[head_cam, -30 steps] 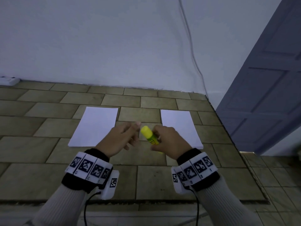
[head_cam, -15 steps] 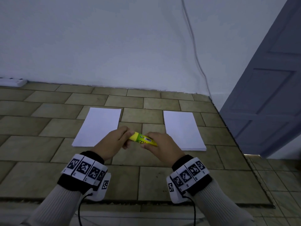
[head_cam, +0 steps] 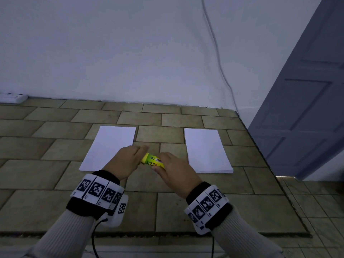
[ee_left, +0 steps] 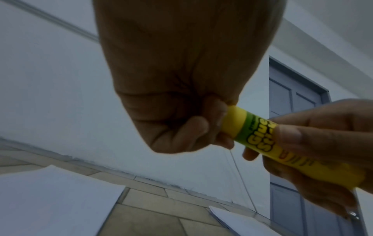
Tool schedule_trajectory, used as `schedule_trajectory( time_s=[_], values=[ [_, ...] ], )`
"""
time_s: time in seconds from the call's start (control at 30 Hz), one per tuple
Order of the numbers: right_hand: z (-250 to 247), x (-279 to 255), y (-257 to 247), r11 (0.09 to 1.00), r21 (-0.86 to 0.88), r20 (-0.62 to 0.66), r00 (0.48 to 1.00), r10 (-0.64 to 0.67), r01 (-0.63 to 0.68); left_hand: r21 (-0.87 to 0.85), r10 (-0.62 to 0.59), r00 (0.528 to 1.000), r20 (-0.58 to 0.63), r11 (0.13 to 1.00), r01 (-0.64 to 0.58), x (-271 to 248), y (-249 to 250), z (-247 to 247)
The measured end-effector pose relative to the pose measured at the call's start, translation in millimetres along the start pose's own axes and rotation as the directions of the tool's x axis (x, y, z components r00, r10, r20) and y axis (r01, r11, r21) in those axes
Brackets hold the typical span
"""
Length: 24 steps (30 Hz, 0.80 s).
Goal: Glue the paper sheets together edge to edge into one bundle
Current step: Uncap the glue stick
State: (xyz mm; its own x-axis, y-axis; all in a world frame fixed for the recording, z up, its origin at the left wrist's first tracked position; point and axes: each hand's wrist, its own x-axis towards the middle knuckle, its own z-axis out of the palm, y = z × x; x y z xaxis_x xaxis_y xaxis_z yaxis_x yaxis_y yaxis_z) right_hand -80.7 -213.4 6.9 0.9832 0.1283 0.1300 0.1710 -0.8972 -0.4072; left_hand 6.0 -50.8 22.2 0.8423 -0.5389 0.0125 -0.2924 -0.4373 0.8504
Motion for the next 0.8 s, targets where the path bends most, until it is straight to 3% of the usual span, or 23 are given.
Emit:
schedule_trajectory(
  time_s=[0.03,0.07,0.13,0.17,0.23,0.3,0.33,0.37,0.43,0.47,0.5,0.57,0.6,0.63,0.67,0.7,0.77,0.8],
  values=[
    [-1,0,2,0.998,0.059,0.016,1.000,-0.010,0.009,0.016,-0.061,0.998,-0.026,0.998,0.061,3,-2,2],
    [-2,-1,5,0.992,0.127,0.038,0.999,-0.022,0.017,0.124,-0.045,0.997,-0.070,0.991,0.054,5,-7,3],
    [-5,-1,9,0.950,0.311,0.092,0.995,-0.027,-0.004,0.286,-0.030,0.999,0.011,0.958,0.026,8,-13,3],
    [-6,-1,10,0.897,0.440,0.132,0.991,-0.011,-0.048,0.326,0.047,0.998,0.038,0.944,-0.057,7,-14,2],
    [-8,0,11,0.705,0.689,0.224,0.974,0.013,-0.167,0.309,0.261,0.965,0.015,0.917,-0.253,6,-13,-2],
    [-10,0,11,0.588,0.777,0.268,0.963,0.014,-0.225,0.309,0.347,0.938,0.027,0.889,-0.337,7,-12,-6],
    [-9,0,10,0.613,0.761,0.252,0.967,0.025,-0.214,0.309,0.331,0.943,0.035,0.894,-0.325,5,-7,-7],
    [-7,0,9,0.700,0.692,0.209,0.977,0.041,-0.177,0.297,0.295,0.955,0.029,0.910,-0.290,5,-4,-6],
    [-4,0,6,0.920,0.385,0.103,0.994,0.033,-0.071,0.307,0.175,0.985,-0.014,0.938,-0.162,8,0,0],
    [-2,0,3,0.979,0.203,0.073,0.997,0.020,-0.034,0.332,0.072,0.995,-0.066,0.942,-0.046,11,1,2],
    [-1,0,0,0.998,0.062,0.061,0.998,0.018,-0.021,0.365,0.002,0.996,-0.092,0.930,0.032,14,-2,4],
    [-1,0,-3,0.998,-0.057,0.026,0.999,0.024,-0.022,0.376,0.062,0.993,-0.096,0.926,-0.022,13,-1,3],
    [-2,1,-3,0.998,-0.063,0.015,1.000,0.022,-0.021,0.400,0.171,0.985,-0.022,0.904,-0.148,12,-2,-2],
    [-3,1,-2,0.999,-0.030,0.020,1.000,0.017,-0.017,0.321,0.112,0.986,0.123,0.936,-0.147,12,-2,-6],
    [-5,0,-1,0.999,0.035,0.034,0.999,0.007,-0.008,0.383,0.154,0.972,0.175,0.899,-0.212,19,-18,-8],
    [-7,0,2,0.992,0.124,0.055,0.998,-0.001,-0.005,0.426,0.228,0.957,0.179,0.859,-0.284,21,-23,-5],
    [-10,0,8,0.929,0.366,0.119,0.993,0.008,-0.051,0.494,0.254,0.940,0.229,0.802,-0.337,18,-17,-5],
    [-10,0,11,0.855,0.508,0.171,0.985,0.018,-0.104,0.523,0.351,0.922,0.161,0.762,-0.382,13,-5,-5]
  ],
)
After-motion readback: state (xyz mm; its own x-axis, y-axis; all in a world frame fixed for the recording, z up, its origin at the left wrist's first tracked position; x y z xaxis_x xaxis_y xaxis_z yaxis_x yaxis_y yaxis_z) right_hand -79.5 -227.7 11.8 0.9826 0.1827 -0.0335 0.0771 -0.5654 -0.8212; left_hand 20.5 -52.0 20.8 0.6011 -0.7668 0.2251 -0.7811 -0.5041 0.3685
